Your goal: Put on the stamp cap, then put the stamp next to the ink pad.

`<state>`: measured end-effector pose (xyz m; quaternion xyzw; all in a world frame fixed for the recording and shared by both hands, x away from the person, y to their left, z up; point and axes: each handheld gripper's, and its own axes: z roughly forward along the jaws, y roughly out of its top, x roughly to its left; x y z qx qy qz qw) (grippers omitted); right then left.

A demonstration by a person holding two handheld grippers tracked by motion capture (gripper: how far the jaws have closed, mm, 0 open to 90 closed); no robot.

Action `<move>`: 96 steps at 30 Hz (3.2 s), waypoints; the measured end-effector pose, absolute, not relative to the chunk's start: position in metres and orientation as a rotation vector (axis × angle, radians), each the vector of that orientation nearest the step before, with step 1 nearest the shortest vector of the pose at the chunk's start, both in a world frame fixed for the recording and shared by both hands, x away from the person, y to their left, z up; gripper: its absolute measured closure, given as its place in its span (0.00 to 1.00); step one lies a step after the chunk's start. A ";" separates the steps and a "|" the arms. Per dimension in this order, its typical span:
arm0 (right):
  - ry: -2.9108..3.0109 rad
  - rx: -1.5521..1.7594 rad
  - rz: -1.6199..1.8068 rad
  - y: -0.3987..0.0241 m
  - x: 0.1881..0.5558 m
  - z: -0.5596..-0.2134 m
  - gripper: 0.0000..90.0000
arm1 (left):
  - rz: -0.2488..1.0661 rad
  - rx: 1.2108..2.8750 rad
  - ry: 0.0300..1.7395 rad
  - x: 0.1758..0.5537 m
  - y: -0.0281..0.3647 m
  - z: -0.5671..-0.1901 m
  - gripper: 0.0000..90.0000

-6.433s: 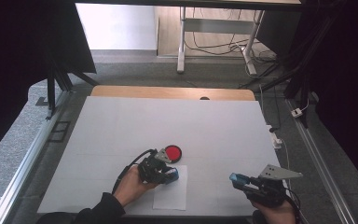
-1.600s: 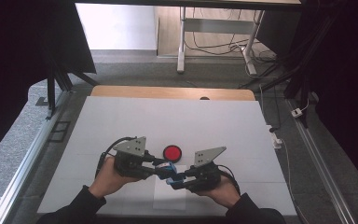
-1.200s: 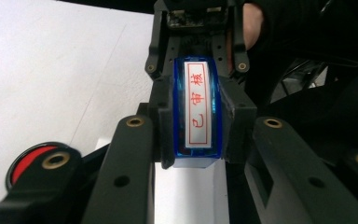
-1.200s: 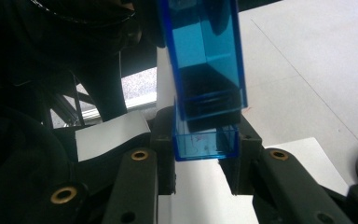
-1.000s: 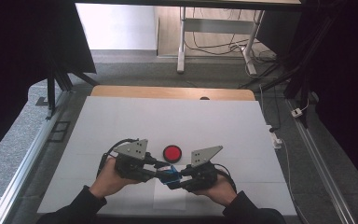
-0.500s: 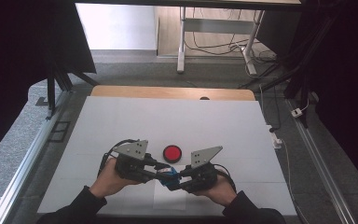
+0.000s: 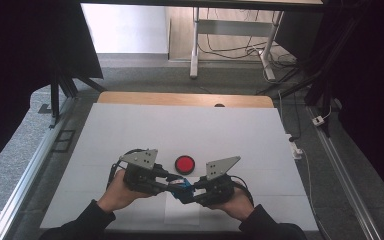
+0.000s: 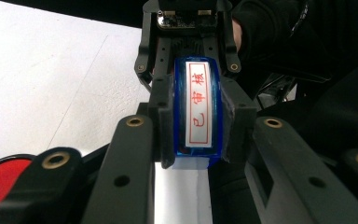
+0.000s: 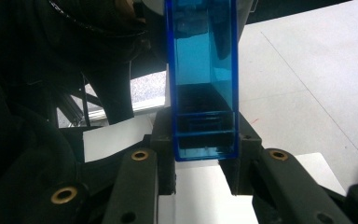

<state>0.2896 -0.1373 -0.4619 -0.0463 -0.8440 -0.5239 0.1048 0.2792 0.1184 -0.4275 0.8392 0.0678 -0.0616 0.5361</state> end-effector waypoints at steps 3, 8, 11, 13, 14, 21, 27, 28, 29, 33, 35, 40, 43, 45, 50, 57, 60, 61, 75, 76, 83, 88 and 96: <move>-2.485 -0.152 -1.541 -0.138 0.290 -0.463 0.76 | -0.141 2.002 0.167 0.279 0.118 -0.427 0.77; -2.494 -0.169 -1.549 -0.137 0.289 -0.462 0.75 | -0.121 2.017 0.175 0.278 0.117 -0.425 0.77; -2.506 -0.173 -1.552 -0.137 0.289 -0.462 0.73 | -0.117 2.017 0.187 0.278 0.117 -0.424 0.77; -2.514 -0.181 -1.556 -0.138 0.289 -0.461 0.73 | -0.114 2.017 0.193 0.278 0.117 -0.423 0.77; -2.516 -0.184 -1.557 -0.138 0.289 -0.461 0.72 | -0.113 2.017 0.194 0.278 0.118 -0.423 0.77; -2.537 -0.218 -1.572 -0.140 0.289 -0.460 0.65 | -0.093 2.013 0.207 0.277 0.120 -0.420 0.77; -2.563 -0.230 -1.577 -0.142 0.288 -0.459 0.61 | -0.078 2.013 0.222 0.276 0.123 -0.419 0.77; -2.563 -0.236 -1.579 -0.143 0.288 -0.459 0.61 | -0.077 2.014 0.222 0.277 0.123 -0.418 0.77; -2.564 -0.239 -1.579 -0.143 0.288 -0.459 0.60 | -0.076 2.015 0.223 0.277 0.124 -0.418 0.77; -2.581 -0.256 -1.578 -0.144 0.287 -0.459 0.56 | -0.067 2.025 0.229 0.277 0.125 -0.418 0.77; -2.587 -0.257 -1.576 -0.145 0.287 -0.459 0.55 | -0.059 2.031 0.237 0.277 0.125 -0.418 0.77; -2.599 -0.284 -1.582 -0.147 0.287 -0.458 0.51 | -0.042 2.036 0.256 0.277 0.128 -0.417 0.77; -2.615 -0.315 -1.582 -0.150 0.286 -0.457 0.49 | -0.030 2.040 0.279 0.277 0.131 -0.417 0.77; -2.630 -0.338 -1.588 -0.151 0.285 -0.456 0.46 | -0.019 2.044 0.288 0.277 0.133 -0.417 0.77; -2.664 -0.390 -1.590 -0.154 0.284 -0.454 0.42 | 0.007 2.056 0.322 0.277 0.138 -0.416 0.77; -2.717 -0.427 -1.581 -0.158 0.282 -0.453 0.37 | 0.050 2.086 0.376 0.279 0.144 -0.417 0.77; -2.725 -0.452 -1.581 -0.159 0.282 -0.453 0.34 | 0.069 2.098 0.407 0.280 0.147 -0.418 0.77; -2.722 -0.457 -1.584 -0.160 0.281 -0.453 0.32 | 0.077 2.103 0.417 0.280 0.148 -0.418 0.77; -2.775 -0.539 -1.584 -0.166 0.276 -0.449 0.20 | 0.150 2.133 0.551 0.288 0.162 -0.424 0.77; -2.781 -0.541 -1.581 -0.167 0.276 -0.449 0.20 | 0.154 2.134 0.560 0.289 0.163 -0.425 0.77; -2.781 -0.600 -1.574 -0.171 0.274 -0.446 0.14 | 0.182 2.145 0.618 0.293 0.171 -0.428 0.77; -2.800 -0.661 -1.556 -0.177 0.273 -0.445 0.08 | 0.196 2.150 0.657 0.296 0.175 -0.432 0.77; -2.827 -0.734 -1.543 -0.189 0.270 -0.445 0.02 | 0.211 2.153 0.714 0.301 0.181 -0.437 0.77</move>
